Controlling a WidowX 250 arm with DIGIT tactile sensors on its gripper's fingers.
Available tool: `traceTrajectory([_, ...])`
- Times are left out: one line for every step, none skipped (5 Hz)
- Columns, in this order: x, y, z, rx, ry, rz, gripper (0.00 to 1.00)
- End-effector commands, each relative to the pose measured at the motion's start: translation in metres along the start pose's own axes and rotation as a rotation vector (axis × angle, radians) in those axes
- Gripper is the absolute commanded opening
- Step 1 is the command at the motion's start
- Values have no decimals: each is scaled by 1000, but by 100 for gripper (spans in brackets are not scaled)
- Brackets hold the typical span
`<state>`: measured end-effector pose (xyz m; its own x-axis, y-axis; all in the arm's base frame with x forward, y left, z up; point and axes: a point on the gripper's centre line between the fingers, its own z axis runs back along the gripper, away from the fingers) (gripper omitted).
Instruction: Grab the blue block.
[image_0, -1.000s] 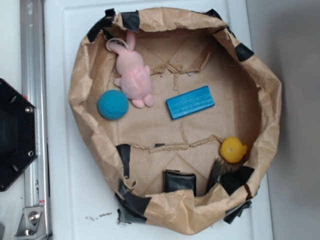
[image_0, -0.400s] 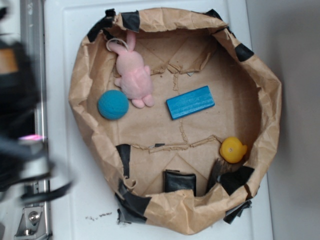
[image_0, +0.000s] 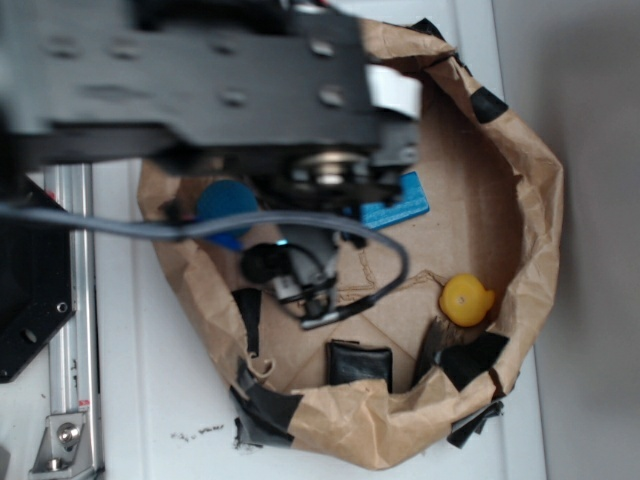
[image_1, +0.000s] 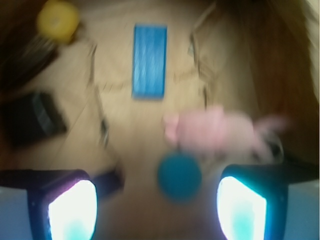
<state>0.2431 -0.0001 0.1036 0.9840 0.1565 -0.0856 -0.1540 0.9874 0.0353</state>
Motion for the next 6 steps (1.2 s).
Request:
traceTrajectory([47,0,-59,38,47,-24,100])
traceTrajectory([64,-4,-79,37,68,-37,100])
traceTrajectory([75,3,-101,43,112,-31,100])
traceTrajectory([69,2,-95,40,102,-29,0])
traceTrajectory([60,4,-54,16,56,-76,0])
traceTrajectory([47,13,-7,-21,-92,-70,0])
